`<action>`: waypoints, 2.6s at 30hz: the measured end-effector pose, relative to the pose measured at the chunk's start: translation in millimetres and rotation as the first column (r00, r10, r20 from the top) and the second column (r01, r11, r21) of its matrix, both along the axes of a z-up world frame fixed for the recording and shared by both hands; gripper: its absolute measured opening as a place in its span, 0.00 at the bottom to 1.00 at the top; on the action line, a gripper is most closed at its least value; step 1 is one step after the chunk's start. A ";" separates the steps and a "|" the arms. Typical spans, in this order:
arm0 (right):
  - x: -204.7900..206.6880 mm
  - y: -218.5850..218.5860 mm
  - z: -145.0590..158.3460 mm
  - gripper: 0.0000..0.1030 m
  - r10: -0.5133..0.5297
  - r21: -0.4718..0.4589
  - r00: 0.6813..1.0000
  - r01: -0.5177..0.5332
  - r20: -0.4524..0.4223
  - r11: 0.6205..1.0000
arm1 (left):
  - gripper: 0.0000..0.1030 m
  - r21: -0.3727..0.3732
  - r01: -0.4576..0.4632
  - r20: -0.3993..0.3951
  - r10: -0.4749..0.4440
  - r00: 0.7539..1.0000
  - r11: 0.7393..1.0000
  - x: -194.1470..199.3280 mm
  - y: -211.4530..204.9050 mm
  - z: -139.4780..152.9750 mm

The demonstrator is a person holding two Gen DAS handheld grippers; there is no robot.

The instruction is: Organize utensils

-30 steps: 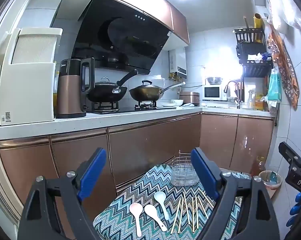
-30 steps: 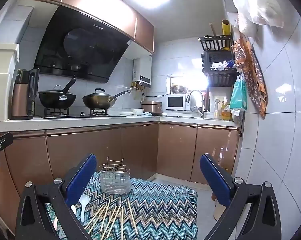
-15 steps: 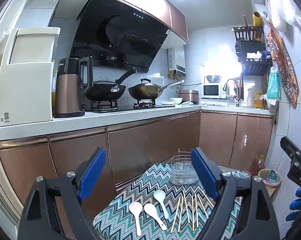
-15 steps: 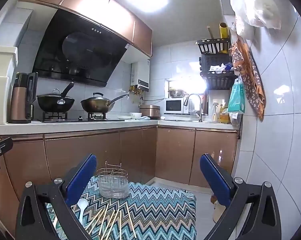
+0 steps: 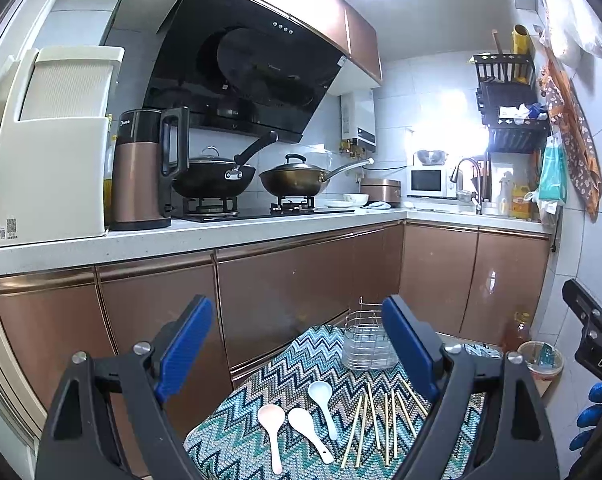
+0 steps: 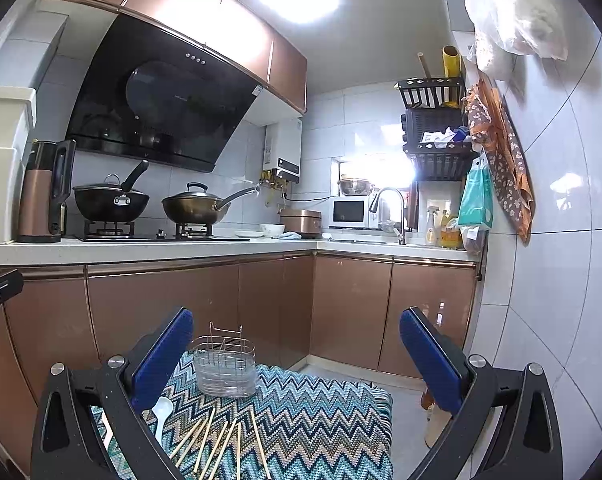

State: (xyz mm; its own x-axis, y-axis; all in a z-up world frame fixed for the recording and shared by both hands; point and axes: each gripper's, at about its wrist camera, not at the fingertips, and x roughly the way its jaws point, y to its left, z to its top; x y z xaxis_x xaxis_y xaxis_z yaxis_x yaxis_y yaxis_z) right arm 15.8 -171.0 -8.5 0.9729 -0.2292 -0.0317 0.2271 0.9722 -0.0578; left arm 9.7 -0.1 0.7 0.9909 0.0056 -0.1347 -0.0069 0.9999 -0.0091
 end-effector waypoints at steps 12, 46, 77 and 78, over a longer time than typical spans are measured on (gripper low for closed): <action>7.8 -5.1 -1.5 1.00 -0.006 -0.001 1.000 0.006 -0.011 1.000 | 0.84 0.009 -0.011 -0.008 0.011 1.000 1.000 13.5 -1.5 1.2; 55.5 -28.5 -21.2 1.00 0.063 0.015 0.993 -0.062 -0.103 0.998 | 0.89 -0.017 -0.013 -0.073 0.012 0.997 1.000 60.6 -2.6 -11.5; 249.5 -69.2 -151.6 0.29 0.450 0.364 0.600 -0.268 -0.661 0.892 | 0.44 -0.342 0.291 -0.726 -0.448 0.523 0.894 277.2 -46.7 -185.1; 257.2 -71.4 -157.9 0.28 0.459 0.377 0.578 -0.265 -0.675 0.888 | 0.42 -0.341 0.293 -0.745 -0.447 0.495 0.893 287.8 -52.3 -191.8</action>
State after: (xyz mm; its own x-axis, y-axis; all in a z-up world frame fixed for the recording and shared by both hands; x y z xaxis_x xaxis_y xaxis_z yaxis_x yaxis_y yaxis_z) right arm 273.0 -242.5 -166.4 0.5987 0.2441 -0.7629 -0.1704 0.9694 0.1765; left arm 297.5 -52.4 -191.1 0.3819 -0.4311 -0.8175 0.2824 0.8967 -0.3409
